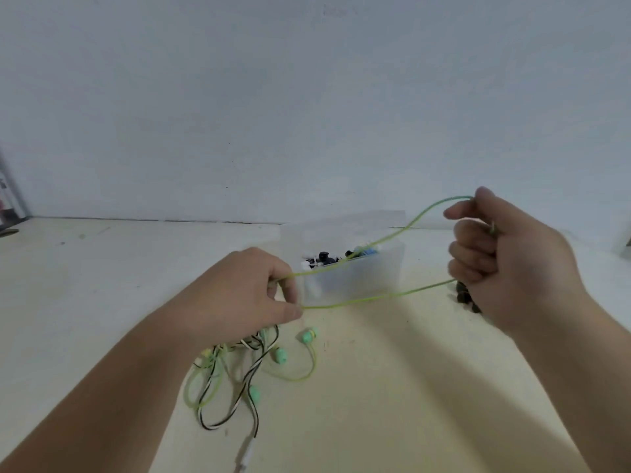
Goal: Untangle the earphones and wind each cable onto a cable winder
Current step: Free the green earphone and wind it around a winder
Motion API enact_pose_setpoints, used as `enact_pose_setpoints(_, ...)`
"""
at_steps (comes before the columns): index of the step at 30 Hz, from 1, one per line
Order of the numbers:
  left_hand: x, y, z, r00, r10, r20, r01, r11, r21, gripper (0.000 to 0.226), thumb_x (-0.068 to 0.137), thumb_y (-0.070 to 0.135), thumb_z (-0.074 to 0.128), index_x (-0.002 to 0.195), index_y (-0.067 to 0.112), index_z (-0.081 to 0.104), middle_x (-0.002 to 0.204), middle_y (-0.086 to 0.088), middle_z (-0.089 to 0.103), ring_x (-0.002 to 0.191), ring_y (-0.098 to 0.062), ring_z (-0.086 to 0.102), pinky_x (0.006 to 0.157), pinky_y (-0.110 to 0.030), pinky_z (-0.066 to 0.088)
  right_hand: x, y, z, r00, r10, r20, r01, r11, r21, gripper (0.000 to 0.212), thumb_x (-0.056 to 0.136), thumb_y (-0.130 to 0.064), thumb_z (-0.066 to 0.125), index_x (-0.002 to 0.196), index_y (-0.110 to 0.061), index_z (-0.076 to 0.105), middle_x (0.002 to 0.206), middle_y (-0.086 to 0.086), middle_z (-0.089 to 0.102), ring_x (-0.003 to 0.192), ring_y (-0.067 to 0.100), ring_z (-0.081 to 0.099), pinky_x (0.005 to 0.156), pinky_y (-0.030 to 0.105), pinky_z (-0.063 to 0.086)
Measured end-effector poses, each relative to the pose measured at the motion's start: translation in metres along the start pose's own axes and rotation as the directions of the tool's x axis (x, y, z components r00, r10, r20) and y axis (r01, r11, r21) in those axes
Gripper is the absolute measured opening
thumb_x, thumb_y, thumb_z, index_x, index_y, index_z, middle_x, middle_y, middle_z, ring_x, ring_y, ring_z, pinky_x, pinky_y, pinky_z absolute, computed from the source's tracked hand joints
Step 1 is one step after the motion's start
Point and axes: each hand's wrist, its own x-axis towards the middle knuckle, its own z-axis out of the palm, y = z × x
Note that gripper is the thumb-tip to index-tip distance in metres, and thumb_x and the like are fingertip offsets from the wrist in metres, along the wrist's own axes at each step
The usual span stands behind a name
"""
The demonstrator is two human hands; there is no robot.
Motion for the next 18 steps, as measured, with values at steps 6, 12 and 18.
enact_pose_setpoints(6,0.008,-0.009,-0.006,0.913,-0.144,-0.381,0.127,0.99,-0.068,0.039,0.086,0.047,0.068,0.063,0.016,0.065,0.056,0.002,0.064,0.033,-0.009,0.038,0.047,-0.027,0.033,0.006,-0.002,-0.017,0.99,-0.119,-0.08,0.024,0.684,-0.729,0.024,0.087,-0.026,0.07,0.073,-0.007,0.072,0.057,0.006,0.045,0.042,0.017,0.034,0.045,0.024,0.027)
enact_pose_setpoints(12,0.003,0.011,-0.01,0.754,-0.246,-0.609,-0.039,0.909,-0.415,0.064,0.086,0.057,0.064,0.061,-0.001,0.054,0.04,0.006,0.032,0.037,-0.013,0.025,0.049,-0.028,0.027,0.0,0.015,-0.011,0.985,0.106,0.138,0.121,0.155,-0.98,0.016,0.081,-0.024,0.075,0.065,-0.021,0.072,0.047,-0.008,0.057,0.035,0.007,0.044,0.042,0.018,0.033)
enact_pose_setpoints(18,-0.001,0.022,0.006,0.892,-0.013,-0.451,-0.074,0.982,-0.173,0.016,0.077,0.028,0.072,0.07,0.027,0.058,0.043,0.01,0.04,0.044,-0.011,0.035,0.054,-0.029,0.036,-0.017,0.031,0.015,0.926,-0.077,0.37,0.352,0.531,-0.771,0.024,0.097,-0.015,0.054,0.1,-0.027,0.074,0.101,-0.015,0.073,0.098,-0.001,0.063,0.082,0.009,0.041)
